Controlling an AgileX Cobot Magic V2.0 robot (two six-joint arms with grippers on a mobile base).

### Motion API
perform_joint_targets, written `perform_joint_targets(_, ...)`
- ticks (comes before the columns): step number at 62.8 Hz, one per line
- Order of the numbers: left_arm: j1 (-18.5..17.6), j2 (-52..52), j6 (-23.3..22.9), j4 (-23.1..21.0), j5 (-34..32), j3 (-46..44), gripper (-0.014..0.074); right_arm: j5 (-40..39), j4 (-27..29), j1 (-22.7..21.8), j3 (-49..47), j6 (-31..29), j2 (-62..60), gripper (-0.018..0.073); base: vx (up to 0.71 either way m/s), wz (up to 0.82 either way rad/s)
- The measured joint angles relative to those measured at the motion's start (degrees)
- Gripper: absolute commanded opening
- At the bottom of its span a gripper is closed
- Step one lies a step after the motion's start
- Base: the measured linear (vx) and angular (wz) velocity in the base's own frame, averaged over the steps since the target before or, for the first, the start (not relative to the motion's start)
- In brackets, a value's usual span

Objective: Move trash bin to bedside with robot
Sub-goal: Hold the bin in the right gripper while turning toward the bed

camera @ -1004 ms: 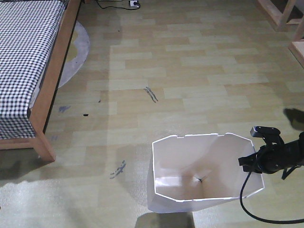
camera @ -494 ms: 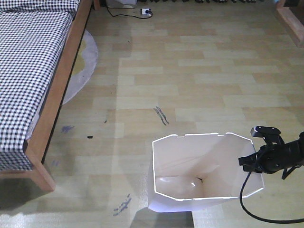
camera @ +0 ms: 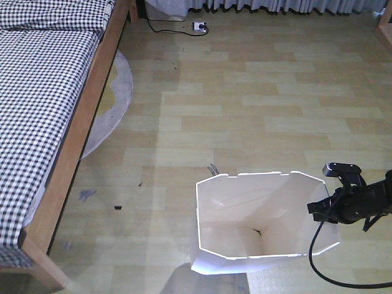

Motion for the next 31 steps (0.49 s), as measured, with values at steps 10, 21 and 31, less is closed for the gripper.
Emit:
perform_joint_targets(10,0.00,0.00,0.00,0.00,0.00,0.00,-0.0006,0.00,0.00,0.00,0.00,0.00,0.00,-0.0006,0.39,0.02)
perform_joint_targets(21,0.00,0.00,0.00,0.00,0.00,0.00,-0.0006,0.00,0.00,0.00,0.00,0.00,0.00,-0.0006,0.39,0.00)
perform_joint_targets(31,0.00,0.00,0.00,0.00,0.00,0.00,-0.0006,0.00,0.00,0.00,0.00,0.00,0.00,-0.0006,0.39,-0.01)
